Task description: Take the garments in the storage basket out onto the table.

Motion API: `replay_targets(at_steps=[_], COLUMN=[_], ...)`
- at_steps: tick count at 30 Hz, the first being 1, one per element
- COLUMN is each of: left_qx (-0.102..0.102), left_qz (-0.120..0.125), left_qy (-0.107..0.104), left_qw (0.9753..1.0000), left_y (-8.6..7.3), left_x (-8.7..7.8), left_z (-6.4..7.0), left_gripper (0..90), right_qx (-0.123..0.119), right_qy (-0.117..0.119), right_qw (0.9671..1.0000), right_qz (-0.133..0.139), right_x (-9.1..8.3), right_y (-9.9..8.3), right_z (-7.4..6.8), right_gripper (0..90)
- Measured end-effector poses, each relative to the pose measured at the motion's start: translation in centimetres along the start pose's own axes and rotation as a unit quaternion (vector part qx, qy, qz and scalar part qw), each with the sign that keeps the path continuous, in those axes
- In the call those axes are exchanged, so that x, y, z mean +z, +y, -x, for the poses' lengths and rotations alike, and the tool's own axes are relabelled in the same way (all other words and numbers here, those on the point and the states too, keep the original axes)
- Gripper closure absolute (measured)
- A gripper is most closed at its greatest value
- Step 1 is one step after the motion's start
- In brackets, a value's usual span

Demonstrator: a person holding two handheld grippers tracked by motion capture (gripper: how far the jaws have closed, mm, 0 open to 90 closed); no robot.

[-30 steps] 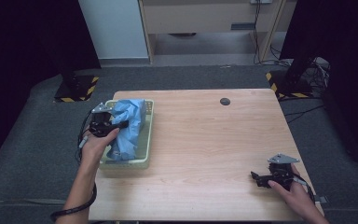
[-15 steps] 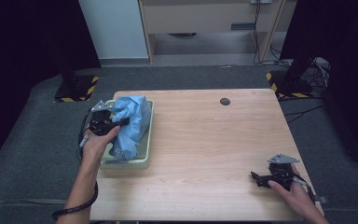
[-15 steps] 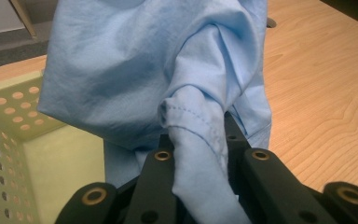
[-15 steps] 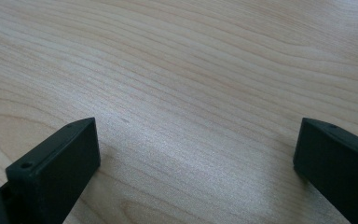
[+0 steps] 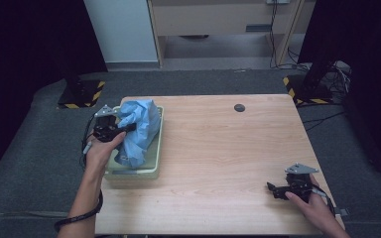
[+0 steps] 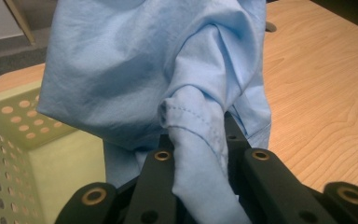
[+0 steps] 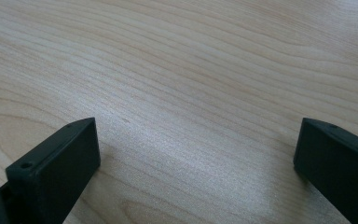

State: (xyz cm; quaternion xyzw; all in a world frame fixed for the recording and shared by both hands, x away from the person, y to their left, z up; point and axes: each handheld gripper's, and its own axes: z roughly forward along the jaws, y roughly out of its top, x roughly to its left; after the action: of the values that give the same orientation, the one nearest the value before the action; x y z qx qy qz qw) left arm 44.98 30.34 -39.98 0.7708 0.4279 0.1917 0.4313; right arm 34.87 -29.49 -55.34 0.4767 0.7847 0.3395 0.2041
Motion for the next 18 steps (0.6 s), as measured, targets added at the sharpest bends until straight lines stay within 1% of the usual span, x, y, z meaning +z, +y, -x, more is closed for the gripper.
replay_targets(at_steps=[4, 5, 7, 16, 18], left_qx=[0.003, 0.004, 0.006, 0.020, 0.027], left_qz=[0.008, 0.014, 0.016, 0.032, 0.037], left_qy=[0.001, 0.002, 0.002, -0.002, -0.002], left_qw=[1.0000, 0.9999, 0.9998, 0.9993, 0.9990], left_y=[0.4, 0.7, 0.9, 2.0, 2.3], left_x=[-0.5, -0.7, -0.8, -1.5, -1.7], left_z=[0.4, 0.6, 0.7, 1.7, 2.2], left_gripper=[81.3, 81.3, 81.3, 81.3, 81.3], right_qx=[0.000, 0.000, 0.000, 0.000, 0.000], right_qy=[0.000, 0.000, 0.000, 0.000, 0.000], right_qw=[1.0000, 1.0000, 1.0000, 1.0000, 1.0000], right_qz=[0.000, 0.000, 0.000, 0.000, 0.000], right_x=[0.0, 0.0, 0.0, 0.0, 0.0], right_y=[0.0, 0.0, 0.0, 0.0, 0.0], right_z=[0.0, 0.0, 0.0, 0.0, 0.0], right_gripper=[0.6, 0.6, 0.6, 0.6, 0.6])
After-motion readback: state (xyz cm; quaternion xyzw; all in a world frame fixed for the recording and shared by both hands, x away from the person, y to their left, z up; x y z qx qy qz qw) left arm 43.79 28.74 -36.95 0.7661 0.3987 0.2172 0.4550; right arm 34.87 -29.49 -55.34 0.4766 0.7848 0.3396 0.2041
